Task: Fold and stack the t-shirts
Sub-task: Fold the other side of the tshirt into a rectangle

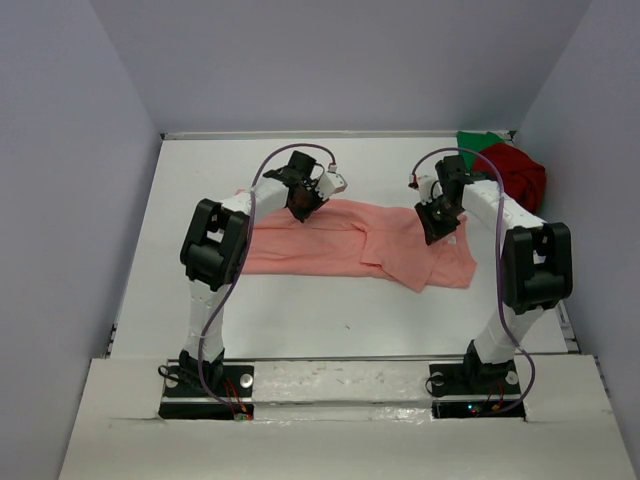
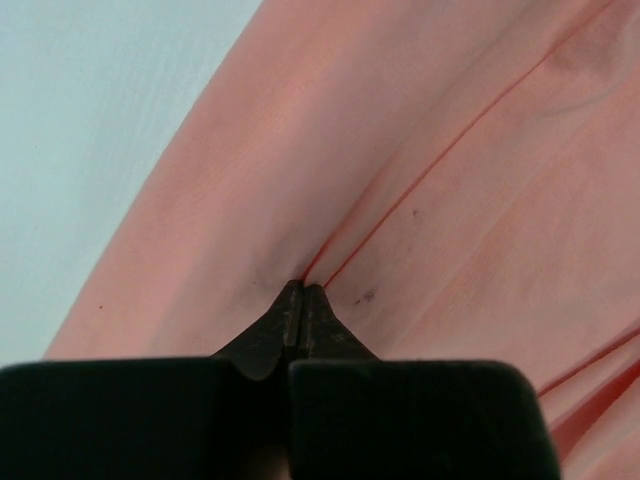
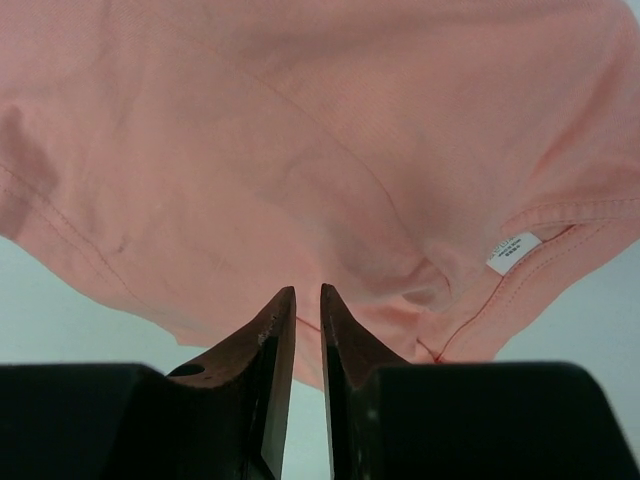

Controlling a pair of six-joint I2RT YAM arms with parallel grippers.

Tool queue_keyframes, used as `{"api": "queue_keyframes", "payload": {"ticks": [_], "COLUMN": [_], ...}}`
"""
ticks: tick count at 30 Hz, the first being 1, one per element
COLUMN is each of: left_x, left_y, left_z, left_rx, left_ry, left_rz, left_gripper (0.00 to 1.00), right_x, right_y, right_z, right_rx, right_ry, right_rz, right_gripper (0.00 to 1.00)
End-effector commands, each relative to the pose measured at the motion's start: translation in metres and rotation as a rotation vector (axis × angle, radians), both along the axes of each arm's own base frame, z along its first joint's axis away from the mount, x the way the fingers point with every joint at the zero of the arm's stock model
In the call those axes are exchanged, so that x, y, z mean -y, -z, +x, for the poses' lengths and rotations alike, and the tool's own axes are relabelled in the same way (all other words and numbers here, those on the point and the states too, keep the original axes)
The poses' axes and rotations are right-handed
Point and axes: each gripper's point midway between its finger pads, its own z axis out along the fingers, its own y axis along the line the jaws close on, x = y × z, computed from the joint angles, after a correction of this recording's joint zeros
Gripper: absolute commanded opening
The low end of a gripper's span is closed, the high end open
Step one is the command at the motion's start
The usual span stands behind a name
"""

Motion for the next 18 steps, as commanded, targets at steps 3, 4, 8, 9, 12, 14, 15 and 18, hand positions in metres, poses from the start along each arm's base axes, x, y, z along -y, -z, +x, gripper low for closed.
{"api": "queue_keyframes", "payload": {"ticks": [3, 4, 8, 9, 12, 14, 15, 18], "left_x": [0.006, 0.005, 0.004, 0.004, 0.004, 0.003, 0.002, 0.000], "left_y": [-0.023, -0.024, -0.031, -0.031, -0.040, -0.046, -0.048, -0.056], "left_z": [0.005, 0.004, 0.002, 0.000, -0.005, -0.010, -0.012, -0.019], "left_rx": [0.044, 0.045, 0.050, 0.046, 0.052, 0.050, 0.052, 0.055], "left_ry": [0.014, 0.015, 0.016, 0.020, 0.031, 0.042, 0.046, 0.055], "left_rz": [0.000, 0.002, 0.004, 0.008, 0.007, 0.011, 0.012, 0.016], "left_gripper": [0.00, 0.00, 0.00, 0.00, 0.00, 0.00, 0.00, 0.00], "right_x": [-0.002, -0.002, -0.002, -0.003, -0.003, -0.003, -0.003, -0.003], "right_y": [-0.009, -0.009, -0.009, -0.010, -0.010, -0.010, -0.010, -0.010], "right_z": [0.006, 0.006, 0.006, 0.006, 0.006, 0.007, 0.007, 0.007], "right_rx": [0.017, 0.015, 0.013, 0.013, 0.012, 0.010, 0.010, 0.007], "right_ry": [-0.005, -0.003, -0.005, -0.006, -0.006, -0.004, -0.006, -0.006], "right_rz": [0.019, 0.019, 0.021, 0.023, 0.023, 0.023, 0.024, 0.024], "right_gripper": [0.21, 0.21, 0.19, 0.19, 0.17, 0.17, 0.16, 0.15]}}
